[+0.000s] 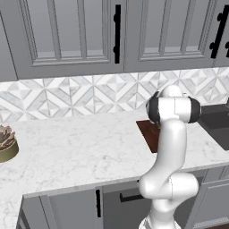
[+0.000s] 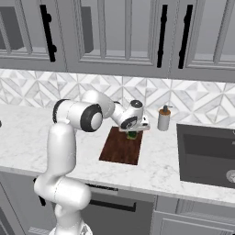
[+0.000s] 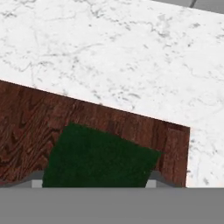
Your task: Pick up the sponge from the counter and clean the cutting board by briefly scrubbing or pressing down on the cutting board. Once finished, release the sponge.
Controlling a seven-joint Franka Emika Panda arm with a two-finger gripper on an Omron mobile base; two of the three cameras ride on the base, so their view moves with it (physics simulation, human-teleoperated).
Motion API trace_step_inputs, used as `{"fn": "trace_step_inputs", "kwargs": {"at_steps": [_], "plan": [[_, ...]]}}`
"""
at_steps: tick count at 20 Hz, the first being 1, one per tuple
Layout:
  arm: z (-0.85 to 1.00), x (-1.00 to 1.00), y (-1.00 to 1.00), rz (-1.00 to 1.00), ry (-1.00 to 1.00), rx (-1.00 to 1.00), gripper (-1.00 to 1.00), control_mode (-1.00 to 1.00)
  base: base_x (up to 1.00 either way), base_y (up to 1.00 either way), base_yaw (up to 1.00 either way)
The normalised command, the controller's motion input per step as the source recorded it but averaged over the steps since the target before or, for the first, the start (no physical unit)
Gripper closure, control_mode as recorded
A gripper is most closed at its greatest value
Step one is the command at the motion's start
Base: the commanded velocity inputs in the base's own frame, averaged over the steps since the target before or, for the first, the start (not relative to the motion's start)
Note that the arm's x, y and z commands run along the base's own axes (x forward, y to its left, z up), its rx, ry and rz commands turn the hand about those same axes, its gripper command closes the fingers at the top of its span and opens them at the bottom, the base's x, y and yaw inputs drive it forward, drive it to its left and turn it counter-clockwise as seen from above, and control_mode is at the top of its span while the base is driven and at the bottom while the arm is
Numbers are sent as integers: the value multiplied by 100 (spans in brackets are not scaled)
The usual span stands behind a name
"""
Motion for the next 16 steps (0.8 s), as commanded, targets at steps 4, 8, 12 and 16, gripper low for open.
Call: {"fn": "trace_step_inputs", "kwargs": {"at_steps": [4,8,12,16], "plan": [[-19,-38,-26,6,0,0,100,-100,0,0,0],[-33,-85,1,12,0,0,100,-100,0,0,0],[-35,-58,4,9,0,0,100,-100,0,0,0],[-45,-5,22,7,0,0,100,-100,0,0,0]]}}
